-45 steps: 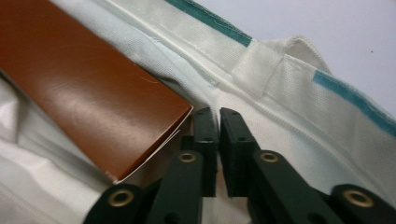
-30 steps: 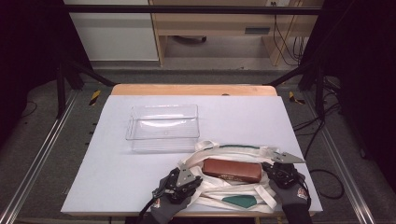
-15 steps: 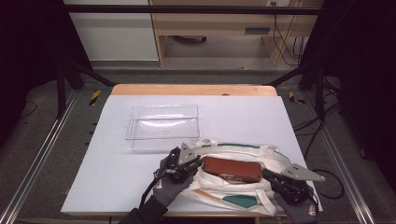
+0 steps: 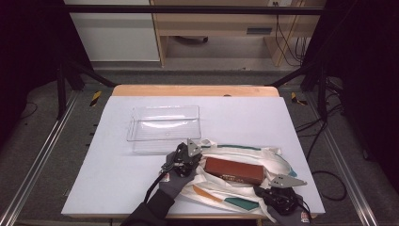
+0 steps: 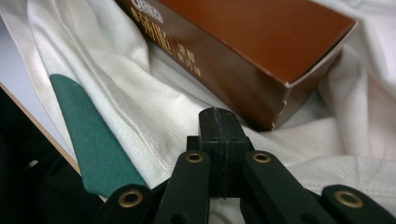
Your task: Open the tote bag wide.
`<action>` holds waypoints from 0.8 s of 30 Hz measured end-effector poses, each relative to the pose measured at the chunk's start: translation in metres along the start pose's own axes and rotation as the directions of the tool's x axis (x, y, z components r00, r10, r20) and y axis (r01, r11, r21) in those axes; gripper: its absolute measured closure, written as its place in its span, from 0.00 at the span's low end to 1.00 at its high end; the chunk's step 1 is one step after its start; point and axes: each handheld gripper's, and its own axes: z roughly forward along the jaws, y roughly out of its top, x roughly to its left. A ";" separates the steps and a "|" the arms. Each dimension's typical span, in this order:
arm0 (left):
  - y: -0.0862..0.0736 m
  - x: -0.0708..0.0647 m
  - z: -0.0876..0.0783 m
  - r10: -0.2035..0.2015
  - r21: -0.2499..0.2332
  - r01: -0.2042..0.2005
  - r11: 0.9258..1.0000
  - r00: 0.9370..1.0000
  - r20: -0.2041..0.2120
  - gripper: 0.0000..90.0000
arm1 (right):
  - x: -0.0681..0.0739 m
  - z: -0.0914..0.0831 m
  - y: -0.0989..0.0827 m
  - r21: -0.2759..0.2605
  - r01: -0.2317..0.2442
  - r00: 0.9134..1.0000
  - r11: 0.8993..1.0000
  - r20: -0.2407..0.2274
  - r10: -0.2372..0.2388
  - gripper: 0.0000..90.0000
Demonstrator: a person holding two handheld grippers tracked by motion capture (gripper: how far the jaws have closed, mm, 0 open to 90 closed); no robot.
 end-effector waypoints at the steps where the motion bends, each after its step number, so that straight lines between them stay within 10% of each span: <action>1: -0.002 0.000 0.002 0.001 0.001 -0.001 1.000 1.000 -0.001 0.98 | -0.002 0.001 -0.002 -0.004 -0.005 1.000 1.000 -0.009 0.005 1.00; 14: -0.006 0.005 -0.006 -0.041 -0.069 0.045 0.997 0.997 0.067 0.89 | 0.000 -0.001 -0.001 -0.036 0.011 1.000 0.999 0.016 -0.010 0.97; 24: 0.002 0.004 -0.045 0.029 -0.210 0.000 0.978 0.990 0.135 0.74 | -0.003 -0.025 0.012 -0.214 0.017 0.996 0.977 0.094 0.003 0.80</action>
